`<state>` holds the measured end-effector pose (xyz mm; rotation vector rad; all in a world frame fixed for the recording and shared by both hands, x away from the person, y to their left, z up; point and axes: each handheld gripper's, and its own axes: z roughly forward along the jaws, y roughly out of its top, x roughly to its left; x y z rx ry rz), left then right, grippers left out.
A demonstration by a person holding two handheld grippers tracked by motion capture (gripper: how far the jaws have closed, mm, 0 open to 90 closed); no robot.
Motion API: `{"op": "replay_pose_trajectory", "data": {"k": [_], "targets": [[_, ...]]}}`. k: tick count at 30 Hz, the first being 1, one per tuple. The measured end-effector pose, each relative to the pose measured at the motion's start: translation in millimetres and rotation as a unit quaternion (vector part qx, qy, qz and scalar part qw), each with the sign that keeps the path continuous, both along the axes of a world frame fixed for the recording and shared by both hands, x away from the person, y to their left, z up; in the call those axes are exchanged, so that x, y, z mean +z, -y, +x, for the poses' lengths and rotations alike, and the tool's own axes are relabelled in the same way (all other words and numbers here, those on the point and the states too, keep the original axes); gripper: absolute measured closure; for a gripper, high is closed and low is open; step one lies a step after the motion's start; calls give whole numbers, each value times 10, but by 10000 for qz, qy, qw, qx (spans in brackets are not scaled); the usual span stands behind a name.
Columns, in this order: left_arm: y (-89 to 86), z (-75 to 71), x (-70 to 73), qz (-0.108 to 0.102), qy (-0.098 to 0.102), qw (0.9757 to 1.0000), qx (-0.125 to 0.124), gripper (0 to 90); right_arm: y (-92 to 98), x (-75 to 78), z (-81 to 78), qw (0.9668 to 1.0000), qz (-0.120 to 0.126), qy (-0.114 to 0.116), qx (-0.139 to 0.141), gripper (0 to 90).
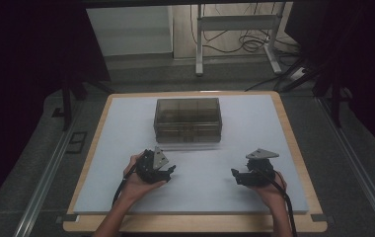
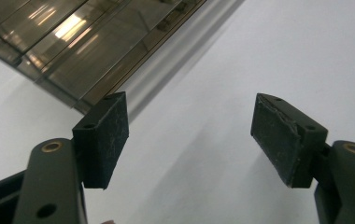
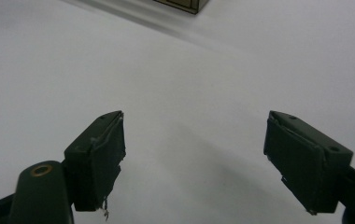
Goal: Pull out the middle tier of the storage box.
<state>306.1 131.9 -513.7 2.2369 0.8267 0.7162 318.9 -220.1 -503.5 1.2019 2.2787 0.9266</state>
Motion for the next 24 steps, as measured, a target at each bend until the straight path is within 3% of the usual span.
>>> {"op": "replay_pose_trajectory", "data": {"k": [13,24], "targets": [[-156,-5,19,-439,-189,9988,120,292,-7,0,6,10000,39,12,65,220],[-307,3,34,-545,-268,9978,258,300,-12,-7,21,9998,141,12,107,227]]}}
